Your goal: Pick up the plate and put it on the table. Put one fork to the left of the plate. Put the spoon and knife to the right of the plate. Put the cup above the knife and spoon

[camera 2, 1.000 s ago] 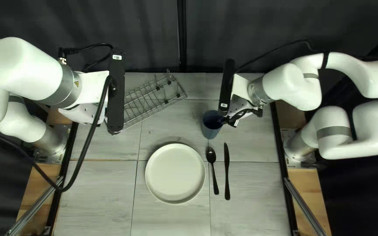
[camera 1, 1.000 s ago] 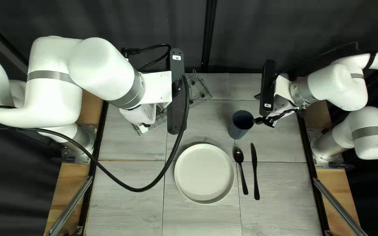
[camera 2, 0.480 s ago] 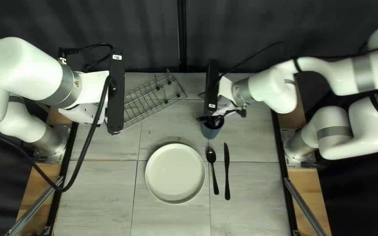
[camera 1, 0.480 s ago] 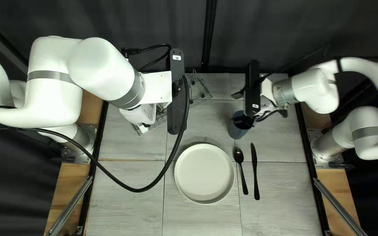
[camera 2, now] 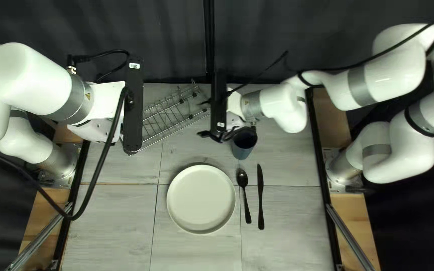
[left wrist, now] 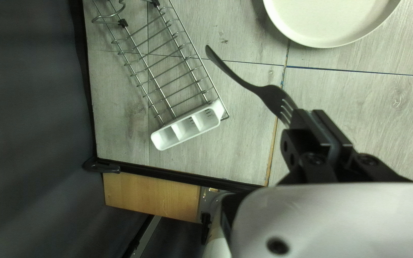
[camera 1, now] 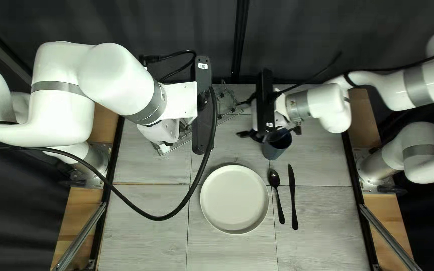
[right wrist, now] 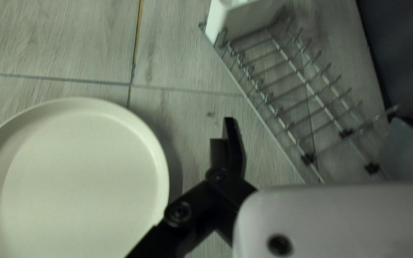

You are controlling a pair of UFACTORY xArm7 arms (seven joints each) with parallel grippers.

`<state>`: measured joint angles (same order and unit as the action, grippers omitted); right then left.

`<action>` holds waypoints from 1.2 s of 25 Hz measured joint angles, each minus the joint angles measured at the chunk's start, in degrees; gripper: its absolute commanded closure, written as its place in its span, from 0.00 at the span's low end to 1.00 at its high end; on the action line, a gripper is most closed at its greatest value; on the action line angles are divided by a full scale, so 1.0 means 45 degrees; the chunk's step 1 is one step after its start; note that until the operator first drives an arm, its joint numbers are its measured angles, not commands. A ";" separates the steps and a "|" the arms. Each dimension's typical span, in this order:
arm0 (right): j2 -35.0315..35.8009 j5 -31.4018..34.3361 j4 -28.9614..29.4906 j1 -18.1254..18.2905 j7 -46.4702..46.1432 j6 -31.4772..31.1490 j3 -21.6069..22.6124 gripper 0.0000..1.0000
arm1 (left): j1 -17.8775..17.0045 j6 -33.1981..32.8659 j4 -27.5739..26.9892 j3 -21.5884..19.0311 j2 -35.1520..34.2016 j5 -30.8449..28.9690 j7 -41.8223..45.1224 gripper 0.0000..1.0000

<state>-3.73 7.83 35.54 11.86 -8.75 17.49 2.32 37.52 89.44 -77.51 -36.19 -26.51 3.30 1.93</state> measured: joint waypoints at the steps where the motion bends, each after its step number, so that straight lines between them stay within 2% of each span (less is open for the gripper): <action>1: 0.0079 -0.0041 0.0087 -0.0013 -0.0055 0.0105 0.0047 0.00 | 0.0000 0.0000 0.0000 0.0000 0.0000 0.0000 0.0000 1.00; 6: 0.0687 -0.1242 0.0720 -0.0239 -0.1277 0.0556 0.0425 0.00 | 0.0000 0.0000 0.0000 0.0000 0.0000 0.0000 0.0000 1.00; 8: 0.0975 -0.1152 0.1022 -0.0285 -0.1414 0.0755 0.0464 0.00 | 0.0000 0.0000 0.0000 0.0000 0.0000 0.0000 0.0000 1.00; 11: 0.1399 -0.0336 0.1474 -0.0153 -0.1095 0.1017 0.0528 0.00 | 0.0000 0.0000 0.0000 0.0000 0.0000 0.0000 0.0000 1.00; 16: 0.2418 0.1589 0.2593 0.0589 -0.0104 0.1444 0.0850 0.00 | 0.0000 0.0000 0.0000 0.0000 0.0000 0.0000 0.0000 1.00; 27: 0.3816 0.3211 0.4172 0.1364 0.0548 0.1802 0.1371 0.00 | 0.0000 0.0000 0.0000 0.0000 0.0000 0.0000 0.0000 1.00; 28: 0.3873 0.3283 0.4232 0.1407 0.0576 0.1817 0.1397 0.04 | 0.0000 0.0000 0.0000 0.0000 0.0000 0.0000 0.0000 1.00; 29: 0.3893 0.3310 0.4255 0.1424 0.0586 0.1822 0.1407 0.30 | 0.0000 0.0000 0.0000 0.0000 0.0000 0.0000 0.0000 1.00; 30: 0.3900 0.3321 0.4265 0.1429 0.0591 0.1824 0.1412 0.99 | 0.0000 0.0000 0.0000 0.0000 0.0000 0.0000 0.0000 1.00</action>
<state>13.81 22.78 54.73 18.29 -6.09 25.70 8.68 37.52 89.44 -77.51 -36.19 -26.51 3.30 1.93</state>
